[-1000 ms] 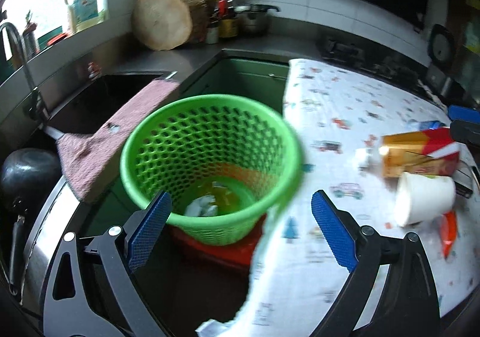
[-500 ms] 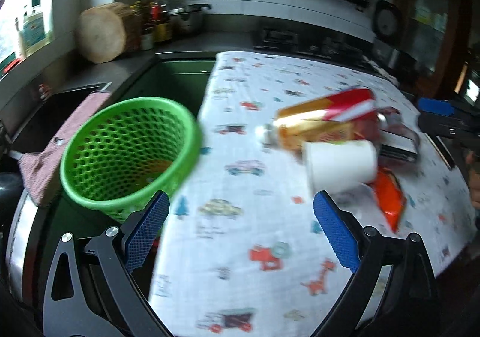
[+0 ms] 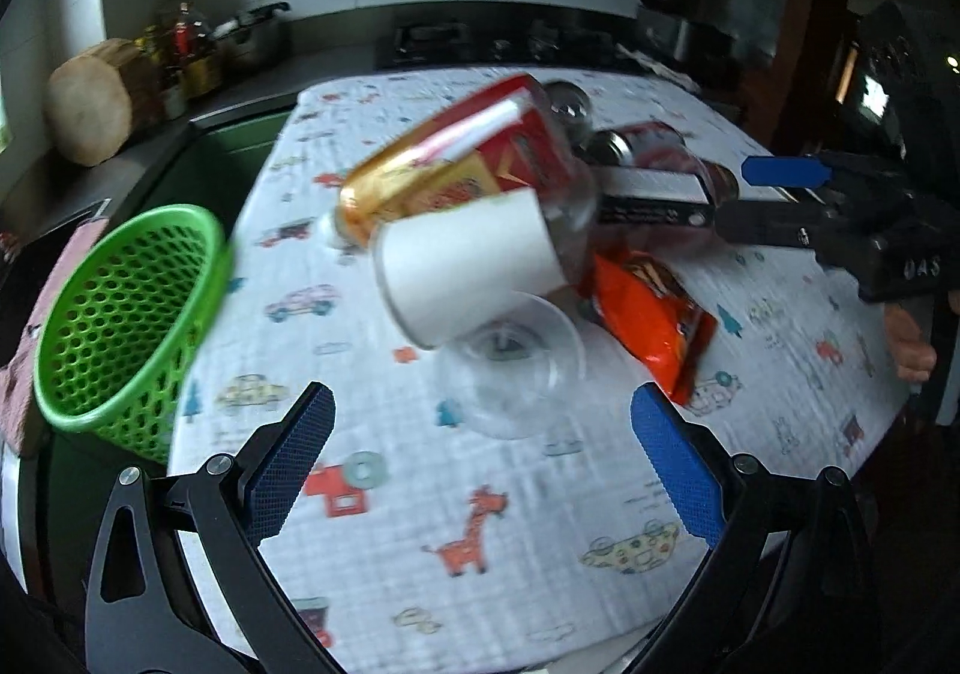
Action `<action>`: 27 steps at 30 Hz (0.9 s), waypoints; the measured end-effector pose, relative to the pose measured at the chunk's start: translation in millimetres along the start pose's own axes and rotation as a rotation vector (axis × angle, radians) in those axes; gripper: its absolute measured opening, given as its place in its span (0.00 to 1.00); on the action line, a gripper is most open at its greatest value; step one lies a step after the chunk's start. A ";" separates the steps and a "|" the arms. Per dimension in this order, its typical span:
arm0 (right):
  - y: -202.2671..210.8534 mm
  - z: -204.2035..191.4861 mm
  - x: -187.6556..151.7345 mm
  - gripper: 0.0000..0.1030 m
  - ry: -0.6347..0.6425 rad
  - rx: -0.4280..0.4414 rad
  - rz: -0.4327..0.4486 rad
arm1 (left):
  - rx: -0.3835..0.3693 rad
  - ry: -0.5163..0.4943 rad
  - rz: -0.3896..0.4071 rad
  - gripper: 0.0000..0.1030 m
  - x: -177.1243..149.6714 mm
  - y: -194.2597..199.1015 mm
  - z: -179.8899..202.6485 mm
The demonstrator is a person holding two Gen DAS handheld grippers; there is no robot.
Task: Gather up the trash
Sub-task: 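Grasp the clear plastic cup with the left tool while the right tool grasps the orange snack wrapper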
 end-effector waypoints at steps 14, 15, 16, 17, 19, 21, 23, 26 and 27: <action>-11.7 6.3 -48.1 0.83 -0.029 0.022 -0.048 | 0.033 0.004 -0.064 0.93 2.4 -34.8 4.6; -13.5 5.7 -49.5 0.83 -0.032 0.028 -0.050 | 0.033 0.005 -0.067 0.91 2.5 -35.8 4.1; -16.2 5.5 -50.4 0.82 -0.036 0.036 -0.053 | 0.029 0.006 -0.072 0.88 2.6 -36.6 4.3; -18.3 5.3 -51.2 0.81 -0.038 0.041 -0.056 | 0.023 0.011 -0.077 0.86 2.7 -37.7 4.2; -23.3 2.9 -52.8 0.80 -0.039 0.051 -0.063 | 0.020 0.015 -0.082 0.83 2.9 -39.3 4.2; -28.1 1.5 -53.2 0.79 -0.041 0.058 -0.068 | 0.010 0.012 -0.084 0.79 2.8 -40.2 5.7; -34.1 0.5 -53.4 0.78 -0.044 0.064 -0.073 | 0.005 0.006 -0.085 0.74 2.2 -41.8 7.2; -42.1 0.9 -52.9 0.76 -0.046 0.058 -0.079 | -0.002 0.001 -0.089 0.67 1.4 -43.7 9.8; -44.4 0.4 -52.8 0.75 -0.047 0.058 -0.081 | -0.008 0.000 -0.089 0.64 1.4 -44.0 10.5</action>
Point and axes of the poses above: each gripper's, at about its wrist camera, not at the fingertips, and y roughly against the way its jaws point, z to its right, x to its top, the point moved 9 cm from there along -y, roughly the way its jaws point, and after that the axes turned 9 degrees about x, right-handed, at the moved point
